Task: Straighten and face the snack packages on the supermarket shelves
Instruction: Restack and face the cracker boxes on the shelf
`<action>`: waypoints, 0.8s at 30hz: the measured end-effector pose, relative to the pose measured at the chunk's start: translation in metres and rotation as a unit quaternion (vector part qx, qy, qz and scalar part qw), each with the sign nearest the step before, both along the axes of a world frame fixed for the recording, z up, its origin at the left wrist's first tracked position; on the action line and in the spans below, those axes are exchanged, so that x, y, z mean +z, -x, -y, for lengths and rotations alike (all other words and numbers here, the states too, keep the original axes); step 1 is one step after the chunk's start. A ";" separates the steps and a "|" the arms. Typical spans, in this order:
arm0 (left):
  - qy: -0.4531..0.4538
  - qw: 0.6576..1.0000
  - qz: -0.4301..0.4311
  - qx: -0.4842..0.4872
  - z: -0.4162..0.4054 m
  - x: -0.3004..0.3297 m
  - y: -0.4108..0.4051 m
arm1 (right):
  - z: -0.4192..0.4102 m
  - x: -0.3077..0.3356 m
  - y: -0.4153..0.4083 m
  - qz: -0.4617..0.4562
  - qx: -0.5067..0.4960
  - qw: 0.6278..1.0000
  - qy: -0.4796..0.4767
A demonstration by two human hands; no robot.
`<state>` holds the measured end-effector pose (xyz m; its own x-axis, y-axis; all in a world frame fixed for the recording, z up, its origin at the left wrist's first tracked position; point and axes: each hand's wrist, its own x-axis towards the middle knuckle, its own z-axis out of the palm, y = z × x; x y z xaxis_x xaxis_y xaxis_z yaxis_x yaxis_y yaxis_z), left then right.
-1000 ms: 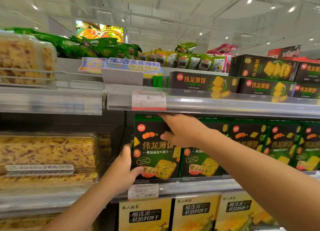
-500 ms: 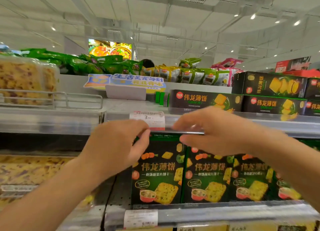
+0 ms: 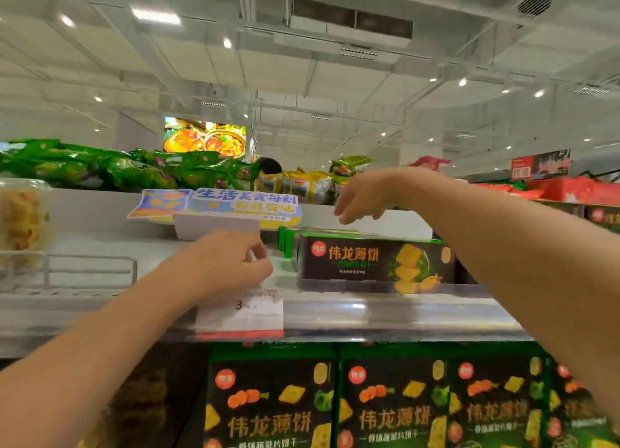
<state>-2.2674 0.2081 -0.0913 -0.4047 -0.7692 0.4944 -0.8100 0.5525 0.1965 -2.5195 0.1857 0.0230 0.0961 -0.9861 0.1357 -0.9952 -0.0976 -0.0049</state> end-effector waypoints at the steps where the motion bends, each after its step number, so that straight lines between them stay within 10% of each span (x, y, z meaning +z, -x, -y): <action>1: -0.015 1.000 -0.008 -0.006 0.001 0.000 -0.001 | 0.012 -0.003 -0.001 0.011 -0.006 0.999 -0.031; 12: -0.064 0.997 -0.026 -0.034 0.001 0.001 -0.002 | 0.047 -0.009 0.008 0.085 -0.047 0.973 -0.209; 24: -0.072 0.996 -0.009 -0.045 0.002 0.002 0.000 | 0.031 -0.014 0.011 0.083 0.010 0.985 -0.153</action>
